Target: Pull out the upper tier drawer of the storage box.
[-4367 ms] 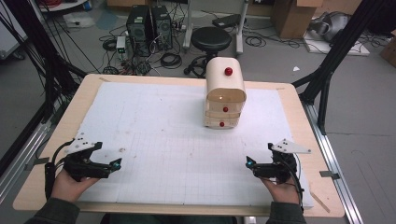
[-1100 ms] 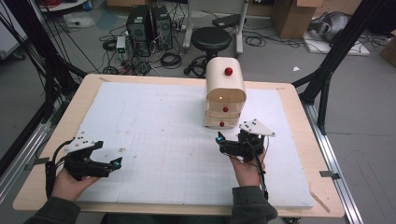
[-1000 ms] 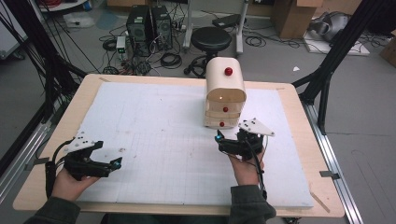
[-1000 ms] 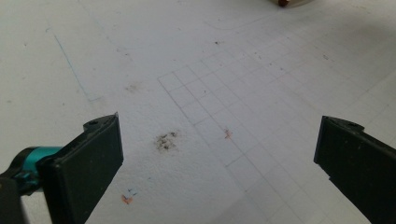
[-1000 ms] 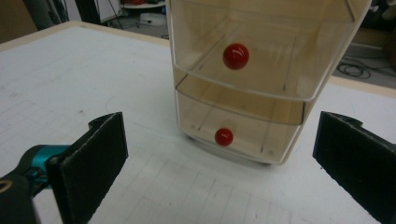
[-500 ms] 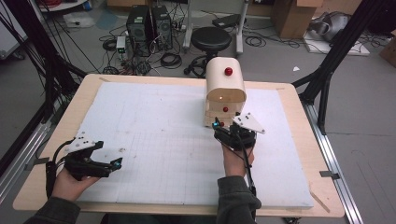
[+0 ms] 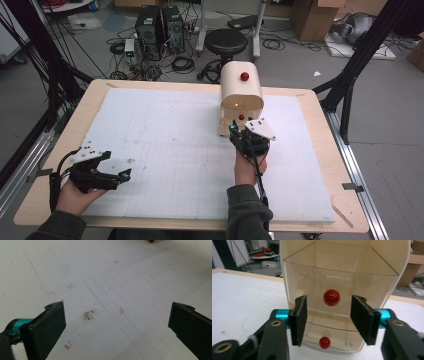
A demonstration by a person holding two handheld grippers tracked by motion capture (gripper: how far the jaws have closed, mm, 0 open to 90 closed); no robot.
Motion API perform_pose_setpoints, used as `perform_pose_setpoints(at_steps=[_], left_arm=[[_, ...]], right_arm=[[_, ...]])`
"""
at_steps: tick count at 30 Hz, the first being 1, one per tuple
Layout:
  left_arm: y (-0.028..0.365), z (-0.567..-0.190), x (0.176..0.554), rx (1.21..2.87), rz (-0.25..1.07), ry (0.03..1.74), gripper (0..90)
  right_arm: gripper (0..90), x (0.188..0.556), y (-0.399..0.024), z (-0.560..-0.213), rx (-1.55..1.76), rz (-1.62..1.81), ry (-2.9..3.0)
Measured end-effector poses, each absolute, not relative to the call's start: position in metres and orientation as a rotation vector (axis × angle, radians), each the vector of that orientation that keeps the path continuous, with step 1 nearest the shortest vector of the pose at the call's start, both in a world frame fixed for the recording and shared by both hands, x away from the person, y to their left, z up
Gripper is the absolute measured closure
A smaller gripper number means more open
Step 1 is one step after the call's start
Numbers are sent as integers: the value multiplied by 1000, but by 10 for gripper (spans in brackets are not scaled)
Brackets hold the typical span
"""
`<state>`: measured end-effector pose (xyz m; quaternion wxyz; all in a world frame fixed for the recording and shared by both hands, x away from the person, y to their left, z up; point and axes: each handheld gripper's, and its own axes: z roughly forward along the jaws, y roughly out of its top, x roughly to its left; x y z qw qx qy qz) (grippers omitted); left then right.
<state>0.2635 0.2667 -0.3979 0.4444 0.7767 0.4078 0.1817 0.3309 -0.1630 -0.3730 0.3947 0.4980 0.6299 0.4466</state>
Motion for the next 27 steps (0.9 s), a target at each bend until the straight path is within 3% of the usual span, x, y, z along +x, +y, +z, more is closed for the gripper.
perform_pose_setpoints(at_steps=[15, 27], left_arm=[[268, -398, 264, 1925, 453, 1013, 18], [267, -398, 264, 1929, 452, 1013, 19]], right_arm=[[687, 338, -152, -376, 1264, 1052, 1546], [721, 341, -151, -377, 1262, 1039, 1538]])
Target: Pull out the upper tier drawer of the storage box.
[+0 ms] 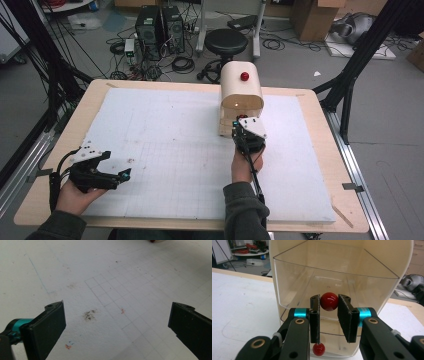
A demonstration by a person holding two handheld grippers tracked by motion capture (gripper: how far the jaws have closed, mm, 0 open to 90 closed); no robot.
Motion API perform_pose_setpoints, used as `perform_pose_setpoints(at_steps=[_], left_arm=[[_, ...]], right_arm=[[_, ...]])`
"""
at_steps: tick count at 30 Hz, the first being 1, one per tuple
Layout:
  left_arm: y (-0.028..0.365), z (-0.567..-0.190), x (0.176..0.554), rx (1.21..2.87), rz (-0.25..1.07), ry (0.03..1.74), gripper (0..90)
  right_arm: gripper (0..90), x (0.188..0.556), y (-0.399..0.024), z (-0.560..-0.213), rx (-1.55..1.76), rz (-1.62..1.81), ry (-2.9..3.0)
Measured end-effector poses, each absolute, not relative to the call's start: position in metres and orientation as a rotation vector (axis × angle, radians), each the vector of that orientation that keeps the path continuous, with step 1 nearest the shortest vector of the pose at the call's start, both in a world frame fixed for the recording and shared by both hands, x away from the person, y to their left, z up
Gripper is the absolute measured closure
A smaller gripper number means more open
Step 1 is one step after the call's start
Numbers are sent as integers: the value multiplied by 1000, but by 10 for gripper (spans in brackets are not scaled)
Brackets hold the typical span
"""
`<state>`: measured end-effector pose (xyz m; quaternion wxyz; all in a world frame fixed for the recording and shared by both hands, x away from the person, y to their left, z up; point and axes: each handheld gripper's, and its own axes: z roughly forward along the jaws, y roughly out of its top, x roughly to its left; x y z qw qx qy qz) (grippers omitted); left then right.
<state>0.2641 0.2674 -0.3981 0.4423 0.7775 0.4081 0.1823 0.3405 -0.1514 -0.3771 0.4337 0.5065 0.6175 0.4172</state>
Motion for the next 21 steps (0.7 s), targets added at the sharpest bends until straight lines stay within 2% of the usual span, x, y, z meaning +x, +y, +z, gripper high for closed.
perform_pose_setpoints(at_steps=[21], left_arm=[[268, -398, 264, 1923, 454, 1018, 18]], right_arm=[[730, 333, -154, -374, 1269, 1045, 1549]])
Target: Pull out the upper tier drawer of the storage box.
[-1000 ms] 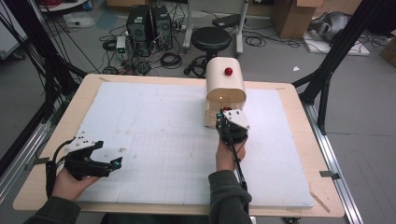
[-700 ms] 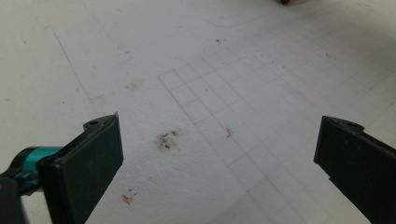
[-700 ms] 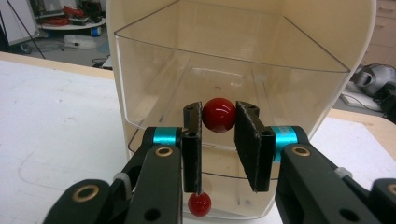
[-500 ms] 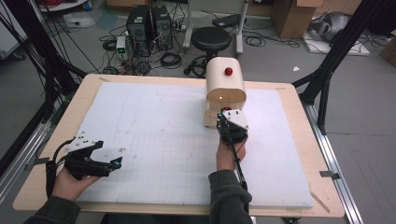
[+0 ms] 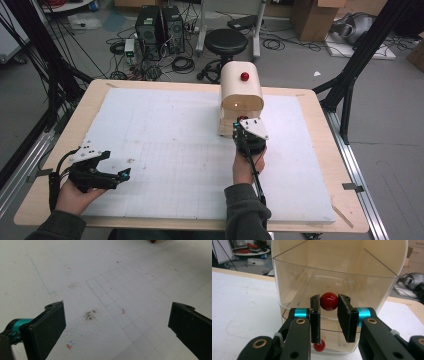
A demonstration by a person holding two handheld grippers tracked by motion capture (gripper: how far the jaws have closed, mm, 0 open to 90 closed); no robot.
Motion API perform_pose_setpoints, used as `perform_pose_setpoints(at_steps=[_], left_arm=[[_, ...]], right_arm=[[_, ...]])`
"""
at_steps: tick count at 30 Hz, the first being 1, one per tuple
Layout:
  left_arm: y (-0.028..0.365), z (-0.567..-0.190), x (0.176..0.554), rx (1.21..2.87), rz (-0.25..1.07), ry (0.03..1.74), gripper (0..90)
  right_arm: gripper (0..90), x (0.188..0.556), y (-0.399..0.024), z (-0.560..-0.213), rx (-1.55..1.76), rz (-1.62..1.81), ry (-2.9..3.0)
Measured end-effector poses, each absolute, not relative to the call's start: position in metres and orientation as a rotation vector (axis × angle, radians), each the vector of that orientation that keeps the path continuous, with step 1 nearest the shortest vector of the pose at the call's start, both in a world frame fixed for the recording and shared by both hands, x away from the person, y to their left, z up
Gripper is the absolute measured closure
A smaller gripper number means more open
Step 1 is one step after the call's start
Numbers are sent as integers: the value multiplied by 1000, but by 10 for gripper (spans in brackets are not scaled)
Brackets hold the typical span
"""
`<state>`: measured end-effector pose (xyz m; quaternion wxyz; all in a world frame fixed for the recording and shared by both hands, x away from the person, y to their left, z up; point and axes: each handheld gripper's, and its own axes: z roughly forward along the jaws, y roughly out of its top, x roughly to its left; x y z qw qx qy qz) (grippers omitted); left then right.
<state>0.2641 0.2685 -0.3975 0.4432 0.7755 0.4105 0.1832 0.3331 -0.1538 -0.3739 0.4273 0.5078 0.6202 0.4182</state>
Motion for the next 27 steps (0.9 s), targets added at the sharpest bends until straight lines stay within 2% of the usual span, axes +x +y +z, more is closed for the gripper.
perform_pose_setpoints(at_steps=[27], left_arm=[[268, -397, 264, 1921, 454, 1018, 18]], right_arm=[[730, 311, -160, -373, 1254, 1086, 1564]])
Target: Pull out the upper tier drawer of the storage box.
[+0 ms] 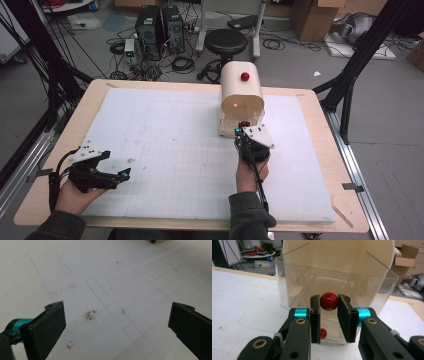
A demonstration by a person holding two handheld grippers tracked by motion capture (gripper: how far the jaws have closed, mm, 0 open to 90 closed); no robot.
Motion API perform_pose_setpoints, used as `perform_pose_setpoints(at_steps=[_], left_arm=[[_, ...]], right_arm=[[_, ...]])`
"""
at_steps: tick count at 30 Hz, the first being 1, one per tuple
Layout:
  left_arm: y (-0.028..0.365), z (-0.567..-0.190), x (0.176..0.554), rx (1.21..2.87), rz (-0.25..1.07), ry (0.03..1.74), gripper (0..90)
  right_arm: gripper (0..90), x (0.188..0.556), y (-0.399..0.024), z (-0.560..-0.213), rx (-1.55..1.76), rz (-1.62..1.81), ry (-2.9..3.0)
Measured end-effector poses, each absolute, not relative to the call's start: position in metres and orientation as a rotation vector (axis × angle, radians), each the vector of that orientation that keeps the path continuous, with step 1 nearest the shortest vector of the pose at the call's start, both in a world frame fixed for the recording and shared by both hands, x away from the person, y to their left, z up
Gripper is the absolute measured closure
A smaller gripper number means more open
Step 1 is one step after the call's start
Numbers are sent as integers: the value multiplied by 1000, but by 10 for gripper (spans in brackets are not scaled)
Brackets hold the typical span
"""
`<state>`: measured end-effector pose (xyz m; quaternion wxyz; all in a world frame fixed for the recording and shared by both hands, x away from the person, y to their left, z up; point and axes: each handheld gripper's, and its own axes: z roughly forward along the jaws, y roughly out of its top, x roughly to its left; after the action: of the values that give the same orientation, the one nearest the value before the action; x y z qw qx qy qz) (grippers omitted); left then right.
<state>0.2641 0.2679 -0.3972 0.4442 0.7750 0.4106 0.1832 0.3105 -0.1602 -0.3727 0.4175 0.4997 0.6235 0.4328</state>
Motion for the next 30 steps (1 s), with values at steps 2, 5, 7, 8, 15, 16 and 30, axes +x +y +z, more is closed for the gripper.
perform_pose_setpoints(at_steps=[2, 5, 7, 8, 15, 16, 30], left_arm=[[268, -397, 264, 1919, 454, 1019, 18], [268, -397, 264, 1922, 455, 1017, 18], [268, -397, 264, 1924, 455, 1016, 18], [267, -397, 264, 1924, 456, 1016, 18], [267, -397, 264, 1920, 456, 1016, 18], [267, -397, 264, 1919, 456, 1016, 18], [267, -397, 264, 1925, 454, 1014, 18]], right_arm=[[730, 308, -160, -373, 1250, 1089, 1565], [730, 307, -160, -372, 1249, 1092, 1566], [730, 304, -160, -371, 1247, 1094, 1567], [730, 302, -161, -371, 1244, 1098, 1566], [730, 298, -162, -371, 1242, 1106, 1562], [730, 297, -162, -372, 1238, 1106, 1564], [730, 290, -163, -372, 1234, 1119, 1563]])
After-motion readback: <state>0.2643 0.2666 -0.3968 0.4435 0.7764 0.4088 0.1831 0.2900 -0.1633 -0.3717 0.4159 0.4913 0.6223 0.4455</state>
